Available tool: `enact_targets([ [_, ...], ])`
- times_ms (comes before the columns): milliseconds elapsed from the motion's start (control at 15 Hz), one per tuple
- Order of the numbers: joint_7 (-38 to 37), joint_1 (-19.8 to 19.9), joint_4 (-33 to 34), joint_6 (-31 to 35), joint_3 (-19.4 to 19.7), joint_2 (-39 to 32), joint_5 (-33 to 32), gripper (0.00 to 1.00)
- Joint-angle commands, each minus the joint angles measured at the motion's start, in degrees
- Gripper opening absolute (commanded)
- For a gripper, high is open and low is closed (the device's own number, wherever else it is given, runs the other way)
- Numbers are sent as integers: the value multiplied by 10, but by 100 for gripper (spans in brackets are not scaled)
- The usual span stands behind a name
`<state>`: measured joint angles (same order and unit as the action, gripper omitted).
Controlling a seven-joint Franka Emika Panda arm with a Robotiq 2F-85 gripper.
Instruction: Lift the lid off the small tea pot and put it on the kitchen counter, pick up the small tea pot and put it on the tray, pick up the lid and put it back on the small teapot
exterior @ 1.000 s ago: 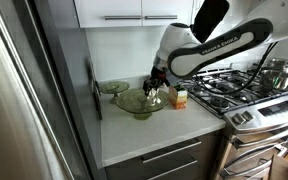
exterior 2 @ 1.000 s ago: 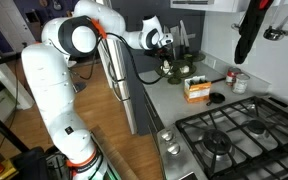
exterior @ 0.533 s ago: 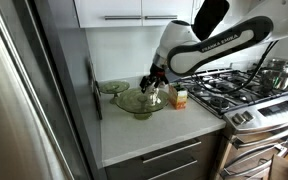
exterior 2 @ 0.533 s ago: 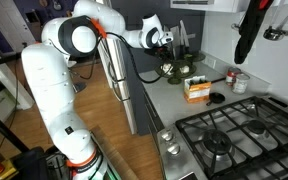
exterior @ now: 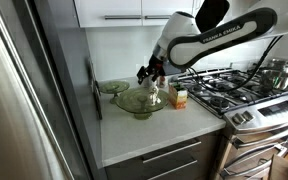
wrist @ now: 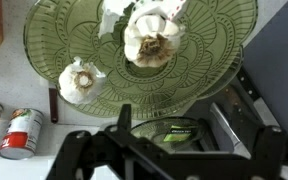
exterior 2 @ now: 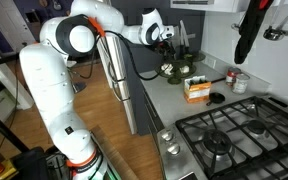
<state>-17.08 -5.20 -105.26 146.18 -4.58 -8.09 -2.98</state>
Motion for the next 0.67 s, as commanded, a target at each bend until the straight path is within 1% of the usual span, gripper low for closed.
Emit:
enact_targets([
  [0,0,6,-33,-32,2,60,70,100],
  [133,2,9,-52,-61,6,98,78,100],
  [400,-18,18,-90,-124,12,175,40,100],
  [533,-4,26,-112,-161,11,212,29,100],
  [600,7,28,-124,-176,11,230,34,100],
])
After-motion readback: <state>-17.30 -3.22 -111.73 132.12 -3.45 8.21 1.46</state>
